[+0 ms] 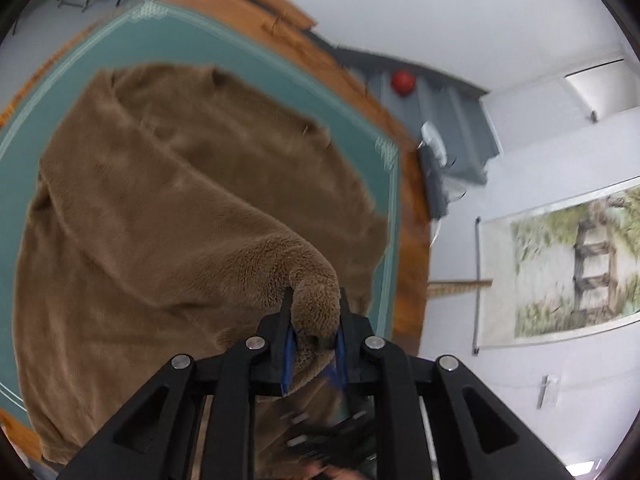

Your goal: Fold clothes

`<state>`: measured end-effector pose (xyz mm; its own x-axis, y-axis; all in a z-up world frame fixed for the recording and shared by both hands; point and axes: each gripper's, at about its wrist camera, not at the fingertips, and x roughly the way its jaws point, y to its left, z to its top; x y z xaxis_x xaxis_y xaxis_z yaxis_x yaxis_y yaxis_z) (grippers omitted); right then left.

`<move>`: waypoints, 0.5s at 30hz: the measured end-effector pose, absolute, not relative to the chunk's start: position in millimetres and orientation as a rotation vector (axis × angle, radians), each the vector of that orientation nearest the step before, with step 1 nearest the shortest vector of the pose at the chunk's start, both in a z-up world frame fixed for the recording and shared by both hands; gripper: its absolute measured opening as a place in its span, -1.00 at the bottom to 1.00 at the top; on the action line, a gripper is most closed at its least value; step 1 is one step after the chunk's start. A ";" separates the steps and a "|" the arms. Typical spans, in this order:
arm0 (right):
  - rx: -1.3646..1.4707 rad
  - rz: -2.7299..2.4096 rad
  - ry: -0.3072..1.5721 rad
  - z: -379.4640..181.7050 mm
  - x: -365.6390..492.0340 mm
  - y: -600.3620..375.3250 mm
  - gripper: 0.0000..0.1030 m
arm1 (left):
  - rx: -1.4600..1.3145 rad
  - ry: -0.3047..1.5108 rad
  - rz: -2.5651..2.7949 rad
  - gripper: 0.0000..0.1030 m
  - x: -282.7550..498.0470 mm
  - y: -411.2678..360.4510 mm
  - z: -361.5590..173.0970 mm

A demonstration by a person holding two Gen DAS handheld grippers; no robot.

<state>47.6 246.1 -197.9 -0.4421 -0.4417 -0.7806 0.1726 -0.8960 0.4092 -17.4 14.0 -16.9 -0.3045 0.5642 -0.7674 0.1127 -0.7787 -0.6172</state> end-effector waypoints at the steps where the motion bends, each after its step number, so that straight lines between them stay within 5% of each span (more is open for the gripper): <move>1: 1.403 -2.375 -0.407 -196.4 43.6 253.3 0.98 | -1.658 -0.855 2.139 -0.21 -15.3 10.7 -24.5; 5: 1.399 -2.396 -0.461 -190.8 30.8 264.8 0.98 | -1.702 -0.856 2.108 0.51 -7.6 -7.6 -42.9; 15: 1.380 -2.325 -0.551 -190.8 2.4 260.3 0.98 | -1.702 -0.755 2.386 0.53 -7.4 -85.6 -58.0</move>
